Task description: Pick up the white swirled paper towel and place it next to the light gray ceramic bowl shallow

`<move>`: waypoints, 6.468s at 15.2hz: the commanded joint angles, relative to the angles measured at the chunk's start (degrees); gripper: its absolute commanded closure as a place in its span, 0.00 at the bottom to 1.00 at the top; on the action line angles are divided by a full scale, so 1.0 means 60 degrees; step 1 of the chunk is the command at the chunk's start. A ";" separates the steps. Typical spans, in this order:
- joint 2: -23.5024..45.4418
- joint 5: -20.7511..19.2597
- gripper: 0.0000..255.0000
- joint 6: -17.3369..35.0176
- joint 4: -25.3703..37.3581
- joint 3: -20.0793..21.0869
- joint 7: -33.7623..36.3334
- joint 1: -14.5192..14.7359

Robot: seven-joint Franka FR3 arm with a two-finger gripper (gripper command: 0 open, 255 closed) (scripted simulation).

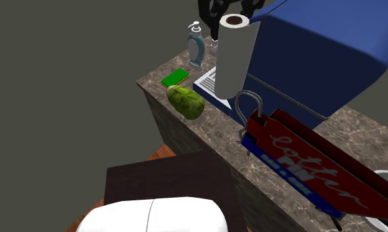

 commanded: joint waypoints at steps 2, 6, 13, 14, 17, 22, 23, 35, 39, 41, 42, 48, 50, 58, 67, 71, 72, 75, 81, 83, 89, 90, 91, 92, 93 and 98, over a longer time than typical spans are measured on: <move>0.0102 0.0046 1.00 -0.0356 0.0450 0.0046 -0.0004 0.0029; 0.0300 0.0102 1.00 -0.0844 0.1134 0.0069 -0.0052 0.0064; -0.0446 -0.0358 1.00 -0.1338 0.1019 -0.0523 -0.0963 -0.0285; -0.0591 -0.0462 1.00 -0.1398 0.0966 -0.0652 -0.1150 -0.0356; -0.0977 -0.0785 1.00 -0.1578 0.0873 -0.1059 -0.1729 -0.0564; -0.1447 -0.1347 1.00 -0.1868 0.0926 -0.1803 -0.2756 -0.0872; -0.1515 -0.1461 1.00 -0.1923 0.0968 -0.1963 -0.2969 -0.0923; -0.1646 -0.2740 1.00 -0.2415 0.2266 -0.4217 -0.5721 -0.1140; -0.1428 -0.3073 1.00 -0.2513 0.3037 -0.5173 -0.6708 -0.0950; -0.1279 -0.3212 1.00 -0.2556 0.3494 -0.5715 -0.7212 -0.0774; -0.1198 -0.3277 1.00 -0.2578 0.3741 -0.6006 -0.7465 -0.0658; -0.0675 -0.3583 1.00 -0.2759 0.5543 -0.8134 -0.9003 0.0523; -0.0552 -0.3695 1.00 -0.2874 0.6298 -0.9016 -0.9503 0.1180; -0.1180 -0.5065 1.00 -0.4188 1.0982 -1.2874 -1.1454 0.5538; -0.1386 -0.4902 1.00 -0.2944 0.8903 -1.2259 -1.1131 0.4077; -0.1492 -0.4877 1.00 -0.2371 0.7962 -1.2015 -1.0965 0.3472; -0.1522 -0.4880 1.00 -0.2236 0.7748 -1.1968 -1.0927 0.3343; -0.1621 -0.4910 1.00 -0.1849 0.7151 -1.1852 -1.0820 0.2998; -0.1839 -0.5030 1.00 -0.1133 0.6109 -1.1735 -1.0626 0.2467; -0.1915 -0.5085 1.00 -0.0908 0.5800 -1.1725 -1.0566 0.2328; -0.2148 -0.5282 1.00 -0.0263 0.4963 -1.1770 -1.0395 0.2001; -0.2186 -0.5319 1.00 -0.0159 0.4836 -1.1788 -1.0368 0.1959; -0.2226 -0.5358 1.00 -0.0057 0.4712 -1.1808 -1.0341 0.1919; -0.2265 -0.5397 1.00 0.0045 0.4591 -1.1831 -1.0314 0.1882; -0.2304 -0.5437 1.00 0.0146 0.4473 -1.1857 -1.0288 0.1848; -0.2498 -0.5651 1.00 0.0638 0.3926 -1.2020 -1.0159 0.1717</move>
